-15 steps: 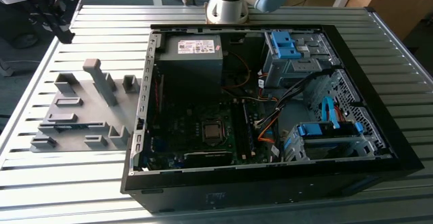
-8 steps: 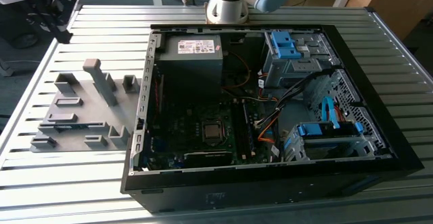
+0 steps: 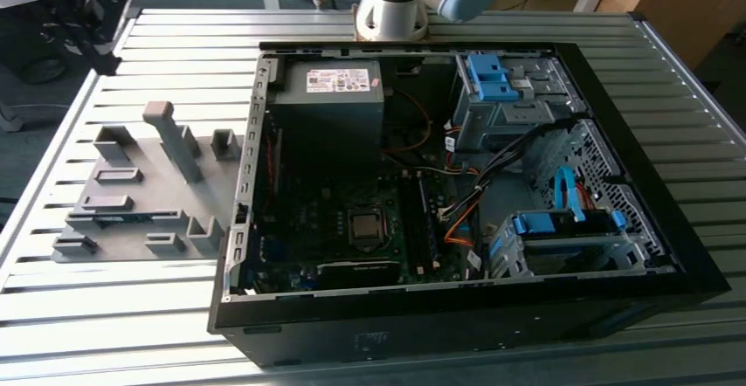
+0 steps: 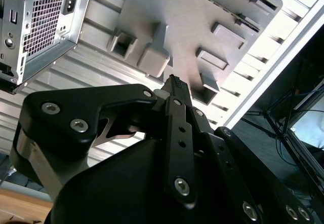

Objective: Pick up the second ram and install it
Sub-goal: 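Reach for the second ram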

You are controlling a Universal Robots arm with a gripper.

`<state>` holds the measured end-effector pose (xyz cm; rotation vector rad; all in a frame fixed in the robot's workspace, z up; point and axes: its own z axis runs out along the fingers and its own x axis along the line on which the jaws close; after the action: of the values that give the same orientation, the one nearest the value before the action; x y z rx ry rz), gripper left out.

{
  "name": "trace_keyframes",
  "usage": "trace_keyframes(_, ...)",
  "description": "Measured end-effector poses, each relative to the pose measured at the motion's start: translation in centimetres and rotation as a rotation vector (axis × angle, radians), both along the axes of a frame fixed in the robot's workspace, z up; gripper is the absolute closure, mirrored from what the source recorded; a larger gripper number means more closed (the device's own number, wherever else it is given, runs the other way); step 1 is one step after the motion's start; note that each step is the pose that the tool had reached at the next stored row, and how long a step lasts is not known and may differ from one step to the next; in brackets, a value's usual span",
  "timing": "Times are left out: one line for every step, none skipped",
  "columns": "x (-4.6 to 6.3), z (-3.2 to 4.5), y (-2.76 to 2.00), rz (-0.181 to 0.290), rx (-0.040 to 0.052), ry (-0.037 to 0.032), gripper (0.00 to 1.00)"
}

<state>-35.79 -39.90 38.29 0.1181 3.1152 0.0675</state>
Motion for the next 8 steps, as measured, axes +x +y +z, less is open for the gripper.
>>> trace_keyframes(-0.05, -0.01, 0.0, 0.0, 0.0, 0.0, 0.89)
trace_keyframes(-0.1, -0.01, 0.0, 0.0, 0.0, 0.0, 0.89)
trace_keyframes(-0.16, -0.02, 0.0, 0.0, 0.0, 0.0, 0.89)
trace_keyframes(-0.22, -0.03, 0.0, 0.0, 0.0, 0.0, 0.89)
trace_keyframes(-0.28, -0.03, 0.0, 0.0, 0.0, 0.0, 0.89)
trace_keyframes(-0.34, -0.04, 0.0, 0.0, 0.0, 0.0, 0.89)
trace_keyframes(-0.39, -0.05, 0.0, 0.0, 0.0, 0.0, 0.89)
trace_keyframes(-0.43, -0.06, 0.0, 0.0, 0.0001, 0.0, 0.89)
